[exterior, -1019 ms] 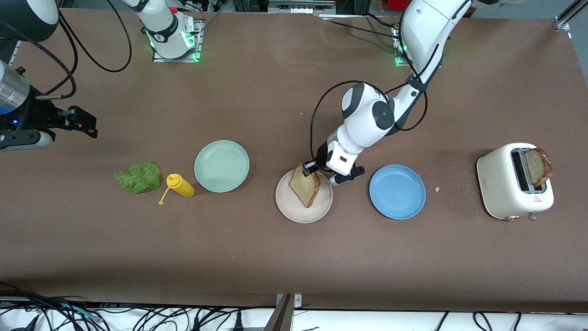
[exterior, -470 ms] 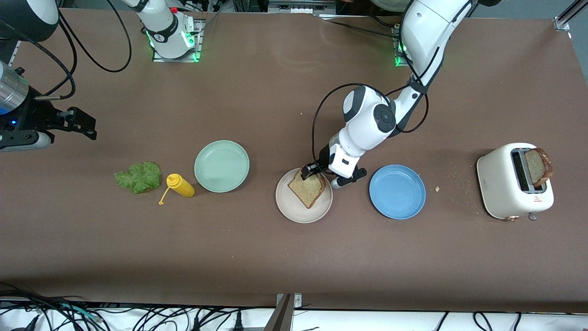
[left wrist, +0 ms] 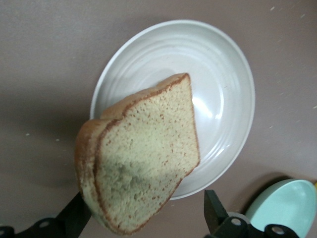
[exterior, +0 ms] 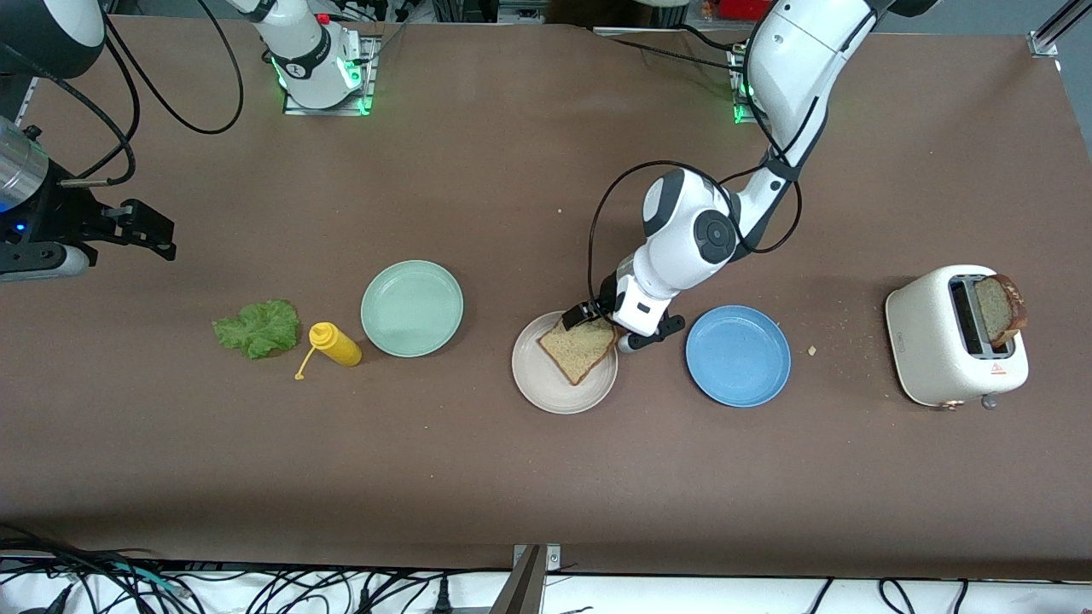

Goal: Make sandwich in beige plate with both arms
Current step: 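Lower the toast onto the beige plate and open the left gripper, then return the left gripper to the toaster while the right gripper reaches the mustard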

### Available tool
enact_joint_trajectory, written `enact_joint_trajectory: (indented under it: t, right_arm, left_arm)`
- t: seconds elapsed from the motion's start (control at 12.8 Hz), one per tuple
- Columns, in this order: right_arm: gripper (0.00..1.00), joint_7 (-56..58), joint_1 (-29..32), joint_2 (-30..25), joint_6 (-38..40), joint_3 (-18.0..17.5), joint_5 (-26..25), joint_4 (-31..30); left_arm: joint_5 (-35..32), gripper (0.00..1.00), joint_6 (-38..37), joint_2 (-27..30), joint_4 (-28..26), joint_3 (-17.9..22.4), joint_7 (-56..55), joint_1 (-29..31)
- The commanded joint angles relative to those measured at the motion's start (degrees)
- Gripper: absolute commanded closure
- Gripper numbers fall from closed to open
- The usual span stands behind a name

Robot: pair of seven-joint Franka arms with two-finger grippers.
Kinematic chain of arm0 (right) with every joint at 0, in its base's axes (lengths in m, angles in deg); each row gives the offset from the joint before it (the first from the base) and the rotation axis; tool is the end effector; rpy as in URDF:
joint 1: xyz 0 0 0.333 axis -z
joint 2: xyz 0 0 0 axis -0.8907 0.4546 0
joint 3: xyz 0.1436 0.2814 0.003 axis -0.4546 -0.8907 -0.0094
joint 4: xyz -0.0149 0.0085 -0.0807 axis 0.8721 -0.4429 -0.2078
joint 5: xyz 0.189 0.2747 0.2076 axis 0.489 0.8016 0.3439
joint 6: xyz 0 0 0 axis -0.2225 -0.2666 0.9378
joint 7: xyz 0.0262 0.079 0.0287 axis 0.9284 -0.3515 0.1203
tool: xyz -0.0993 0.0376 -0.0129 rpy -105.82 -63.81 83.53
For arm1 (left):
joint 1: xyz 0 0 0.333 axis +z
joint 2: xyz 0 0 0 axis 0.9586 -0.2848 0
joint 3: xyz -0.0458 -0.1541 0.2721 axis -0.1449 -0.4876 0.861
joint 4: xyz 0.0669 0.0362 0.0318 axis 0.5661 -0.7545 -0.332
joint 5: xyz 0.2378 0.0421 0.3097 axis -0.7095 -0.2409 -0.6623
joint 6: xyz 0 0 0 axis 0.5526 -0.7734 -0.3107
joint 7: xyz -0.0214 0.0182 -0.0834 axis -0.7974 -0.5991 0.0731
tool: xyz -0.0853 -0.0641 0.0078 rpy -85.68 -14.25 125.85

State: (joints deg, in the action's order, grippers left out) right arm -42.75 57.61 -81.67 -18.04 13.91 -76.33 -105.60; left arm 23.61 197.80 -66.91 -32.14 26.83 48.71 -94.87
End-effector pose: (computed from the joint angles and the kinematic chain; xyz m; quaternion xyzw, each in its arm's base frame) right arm 0.6041 0.0341 0.5916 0.9980 0.0558 0.0206 0.0199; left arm 0.5682 -0.3721 0.2289 0.9499 0.2223 -0.0421 0.2158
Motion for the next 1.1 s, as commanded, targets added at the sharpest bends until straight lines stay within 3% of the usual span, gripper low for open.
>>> enact_joint_trajectory:
  t: [0.0, 0.24, 0.39, 0.63, 0.78, 1.02]
  right_arm:
    - [0.0, -0.4, 0.3, 0.0, -0.1, 0.0, 0.0, 0.5]
    - [0.0, -0.4, 0.3, 0.0, -0.1, 0.0, 0.0, 0.5]
    - [0.0, -0.2, 0.4, 0.0, -0.1, 0.1, 0.0, 0.5]
    - [0.0, -0.4, 0.6, 0.0, -0.1, 0.1, 0.2, 0.5]
    - [0.0, -0.5, 1.0, 0.2, -0.1, 0.2, 0.1, 0.5]
    - [0.0, -0.5, 2.2, 0.6, 0.0, 0.3, 0.7, 0.3]
  left_arm:
    - [-3.3, 0.0, -4.4, 0.0, 1.1, 1.1, 0.5, 0.0]
    - [-10.6, 0.0, -10.6, 0.7, 1.5, 1.7, 0.7, 0.3]
    - [-11.6, 0.0, -13.6, 2.4, 1.5, 1.8, 0.7, 2.2]
    - [-19.0, 0.0, -21.4, 7.1, 2.8, 1.7, 0.8, 7.2]
    - [-19.8, 0.0, -29.6, 9.6, 6.4, 1.8, 0.9, 10.9]
    - [-27.9, 0.01, -36.4, 13.9, 8.5, 1.7, 1.0, 16.5]
